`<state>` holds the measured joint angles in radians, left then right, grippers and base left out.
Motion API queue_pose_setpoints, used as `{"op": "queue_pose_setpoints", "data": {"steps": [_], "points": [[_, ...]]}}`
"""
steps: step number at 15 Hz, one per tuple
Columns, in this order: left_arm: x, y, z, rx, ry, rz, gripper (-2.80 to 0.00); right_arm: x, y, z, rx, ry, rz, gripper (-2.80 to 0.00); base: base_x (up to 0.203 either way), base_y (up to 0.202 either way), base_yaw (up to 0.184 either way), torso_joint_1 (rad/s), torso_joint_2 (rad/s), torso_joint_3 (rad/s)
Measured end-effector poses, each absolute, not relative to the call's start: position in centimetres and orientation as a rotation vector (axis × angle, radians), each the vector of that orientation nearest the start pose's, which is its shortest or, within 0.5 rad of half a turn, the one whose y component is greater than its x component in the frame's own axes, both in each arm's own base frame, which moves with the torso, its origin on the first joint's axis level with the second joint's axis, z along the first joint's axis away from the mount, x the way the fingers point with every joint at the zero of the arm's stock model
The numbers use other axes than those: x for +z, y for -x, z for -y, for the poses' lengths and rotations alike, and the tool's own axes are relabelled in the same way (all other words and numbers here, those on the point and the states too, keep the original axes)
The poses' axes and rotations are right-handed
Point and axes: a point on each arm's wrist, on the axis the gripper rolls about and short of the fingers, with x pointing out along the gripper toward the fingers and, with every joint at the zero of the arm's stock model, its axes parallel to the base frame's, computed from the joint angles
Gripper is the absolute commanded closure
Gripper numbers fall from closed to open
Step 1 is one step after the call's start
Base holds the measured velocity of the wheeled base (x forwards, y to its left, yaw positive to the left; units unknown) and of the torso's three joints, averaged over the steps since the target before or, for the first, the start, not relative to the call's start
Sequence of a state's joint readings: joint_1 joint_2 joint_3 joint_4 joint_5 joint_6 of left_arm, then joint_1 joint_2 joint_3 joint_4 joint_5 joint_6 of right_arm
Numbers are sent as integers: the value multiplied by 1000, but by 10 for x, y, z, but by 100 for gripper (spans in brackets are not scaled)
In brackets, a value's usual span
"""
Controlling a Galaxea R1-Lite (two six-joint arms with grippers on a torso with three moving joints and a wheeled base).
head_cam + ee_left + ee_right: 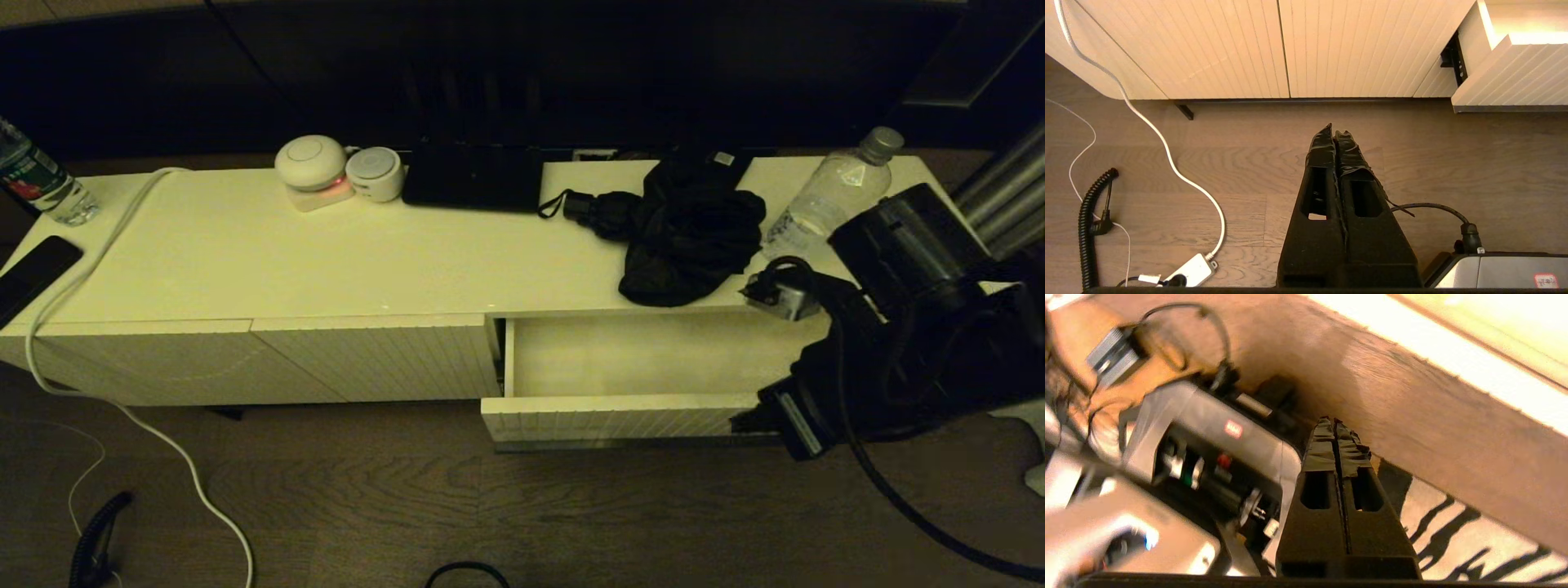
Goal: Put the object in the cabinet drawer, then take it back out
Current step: Open the drawer
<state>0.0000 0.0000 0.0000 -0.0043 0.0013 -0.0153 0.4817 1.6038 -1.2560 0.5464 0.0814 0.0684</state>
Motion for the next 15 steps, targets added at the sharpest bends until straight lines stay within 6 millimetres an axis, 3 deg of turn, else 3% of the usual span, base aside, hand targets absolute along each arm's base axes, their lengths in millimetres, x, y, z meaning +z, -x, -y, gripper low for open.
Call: {"op": "queue_pose_setpoints", "data": {"steps": [7, 15], "points": [[76, 23, 0, 1, 15, 4, 0, 213, -285, -138, 274, 82, -935, 0, 0, 0, 0, 0, 0, 0], [76, 23, 0, 1, 15, 4, 0, 198, -326, -121, 127, 57, -909, 0, 0, 0, 0, 0, 0, 0]]}}
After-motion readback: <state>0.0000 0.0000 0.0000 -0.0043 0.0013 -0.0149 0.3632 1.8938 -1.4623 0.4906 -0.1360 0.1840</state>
